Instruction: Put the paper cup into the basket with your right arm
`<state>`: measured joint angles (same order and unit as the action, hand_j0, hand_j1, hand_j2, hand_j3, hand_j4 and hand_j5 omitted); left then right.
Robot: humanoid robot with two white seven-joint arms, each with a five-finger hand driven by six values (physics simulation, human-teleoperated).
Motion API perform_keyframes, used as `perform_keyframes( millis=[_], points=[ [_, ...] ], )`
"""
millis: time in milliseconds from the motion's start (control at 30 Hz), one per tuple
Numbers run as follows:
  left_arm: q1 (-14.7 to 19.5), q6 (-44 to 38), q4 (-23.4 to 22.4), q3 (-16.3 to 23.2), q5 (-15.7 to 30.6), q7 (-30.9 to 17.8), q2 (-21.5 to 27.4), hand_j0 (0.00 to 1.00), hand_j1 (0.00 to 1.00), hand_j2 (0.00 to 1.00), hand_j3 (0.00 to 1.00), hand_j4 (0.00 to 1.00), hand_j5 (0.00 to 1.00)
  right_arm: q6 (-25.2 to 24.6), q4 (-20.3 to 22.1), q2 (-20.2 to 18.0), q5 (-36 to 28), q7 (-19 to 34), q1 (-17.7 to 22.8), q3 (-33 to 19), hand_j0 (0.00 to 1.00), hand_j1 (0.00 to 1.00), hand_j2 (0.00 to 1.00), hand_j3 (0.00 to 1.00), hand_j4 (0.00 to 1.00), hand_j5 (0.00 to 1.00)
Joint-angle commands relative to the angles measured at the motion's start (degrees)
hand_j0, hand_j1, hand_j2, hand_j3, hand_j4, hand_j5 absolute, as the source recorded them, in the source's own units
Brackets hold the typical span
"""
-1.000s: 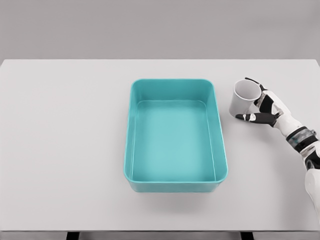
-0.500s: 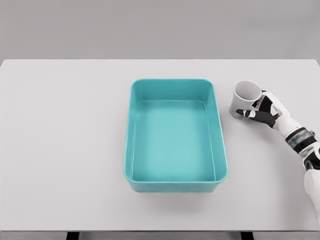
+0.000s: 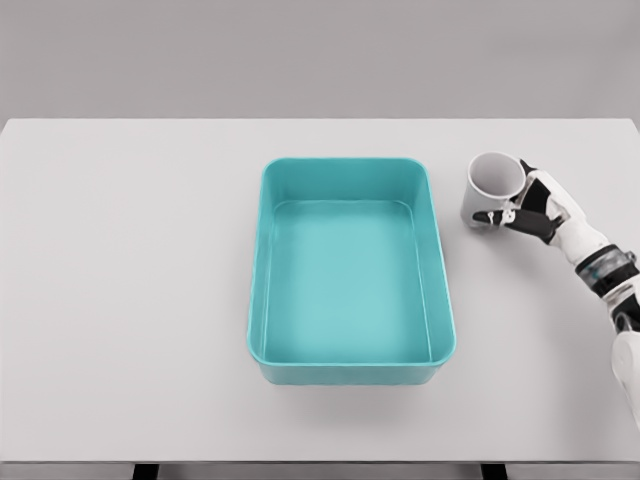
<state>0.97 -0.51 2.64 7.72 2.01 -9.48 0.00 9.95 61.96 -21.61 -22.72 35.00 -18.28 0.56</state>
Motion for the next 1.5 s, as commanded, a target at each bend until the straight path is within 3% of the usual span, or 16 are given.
perform_keyframes(
  millis=[0, 267, 333, 500, 567, 1133, 1467],
  points=[
    [0.0, 0.0, 0.0, 0.0, 0.0, 0.0, 0.0, 1.0, 1.0, 1.0, 1.0, 1.0, 1.0, -0.1, 2.1, -0.2, -0.4, 0.0, 0.0, -0.1, 0.57, 0.57, 0.57, 0.57, 0.57, 0.57],
    [0.0, 0.0, 0.0, 0.0, 0.0, 0.0, 0.0, 1.0, 1.0, 1.0, 1.0, 1.0, 1.0, 0.3, 4.8, -0.4, -0.8, 0.0, 0.4, -0.6, 0.57, 0.57, 0.57, 0.57, 0.57, 0.57],
    [0.0, 0.0, 0.0, 0.0, 0.0, 0.0, 0.0, 1.0, 1.0, 1.0, 1.0, 1.0, 1.0, 0.2, 8.3, -0.5, -0.8, 0.0, 1.1, -2.0, 0.57, 0.57, 0.57, 0.57, 0.57, 0.57],
    [0.0, 0.0, 0.0, 0.0, 0.0, 0.0, 0.0, 1.0, 1.0, 1.0, 1.0, 1.0, 1.0, 0.3, 10.4, -1.0, -0.8, 0.0, 1.7, -2.0, 0.57, 0.57, 0.57, 0.57, 0.57, 0.57],
    [0.0, 0.0, 0.0, 0.0, 0.0, 0.0, 0.0, 1.0, 1.0, 1.0, 1.0, 1.0, 1.0, 0.4, 14.0, -1.2, -0.8, 0.0, 2.8, -2.0, 0.58, 0.58, 0.58, 0.58, 0.58, 0.58],
    [0.0, 0.0, 0.0, 0.0, 0.0, 0.0, 0.0, 1.0, 1.0, 1.0, 1.0, 1.0, 1.0, 0.8, 29.6, -1.3, 1.0, 0.0, 6.2, -1.8, 0.58, 0.58, 0.58, 0.58, 0.58, 0.58],
    [0.0, 0.1, 0.0, 0.0, 0.0, 0.0, 0.0, 1.0, 1.0, 1.0, 1.0, 1.0, 1.0, 1.3, 34.5, -1.2, 5.9, 0.0, 6.9, -1.3, 0.58, 0.58, 0.58, 0.58, 0.58, 0.58]
  ],
)
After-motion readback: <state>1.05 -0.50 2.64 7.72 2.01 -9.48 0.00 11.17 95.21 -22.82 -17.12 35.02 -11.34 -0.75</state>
